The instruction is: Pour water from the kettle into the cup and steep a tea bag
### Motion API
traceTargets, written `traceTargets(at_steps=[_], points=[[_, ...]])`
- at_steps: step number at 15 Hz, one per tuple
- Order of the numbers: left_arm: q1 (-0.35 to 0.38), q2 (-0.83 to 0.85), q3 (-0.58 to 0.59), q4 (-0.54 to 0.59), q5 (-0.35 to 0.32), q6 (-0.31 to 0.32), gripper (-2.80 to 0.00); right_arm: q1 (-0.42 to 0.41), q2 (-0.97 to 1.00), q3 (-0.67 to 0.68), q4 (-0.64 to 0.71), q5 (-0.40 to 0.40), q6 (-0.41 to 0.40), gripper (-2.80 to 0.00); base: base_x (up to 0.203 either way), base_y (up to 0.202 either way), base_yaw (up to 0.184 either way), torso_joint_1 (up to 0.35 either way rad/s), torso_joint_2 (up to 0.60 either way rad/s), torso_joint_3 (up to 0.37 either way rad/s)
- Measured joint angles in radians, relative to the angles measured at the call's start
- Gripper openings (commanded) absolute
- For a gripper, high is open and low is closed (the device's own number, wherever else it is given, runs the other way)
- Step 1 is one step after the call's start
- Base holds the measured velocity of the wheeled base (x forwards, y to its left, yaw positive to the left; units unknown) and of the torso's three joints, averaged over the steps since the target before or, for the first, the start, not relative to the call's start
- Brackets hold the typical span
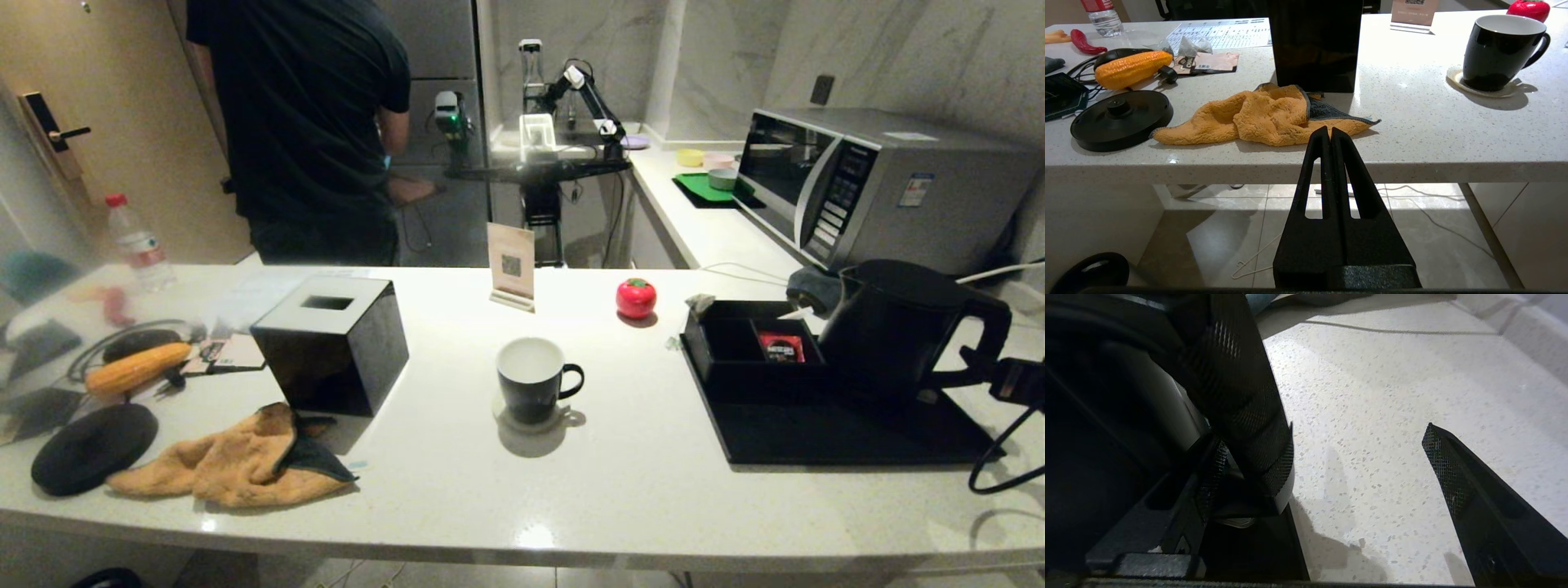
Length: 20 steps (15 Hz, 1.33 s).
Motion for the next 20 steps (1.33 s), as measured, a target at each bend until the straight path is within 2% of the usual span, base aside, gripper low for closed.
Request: traceTargets(at_steps=[9,20], points=[[0.0,0.0,0.0,0.0,0.001,0.0,-2.8,0.056,0.022,-0.007,-0.037,-0.016,-0.001,0.0,0.0,0.0,0.0,0.0,0.0,0.0],[0.0,0.0,0.0,0.0,0.0,0.0,-2.8,0.06,0.05,-0.076,-0.054,-0.089,-0.003,0.0,0.0,0.0,0.0,0.0,0.0,0.0]])
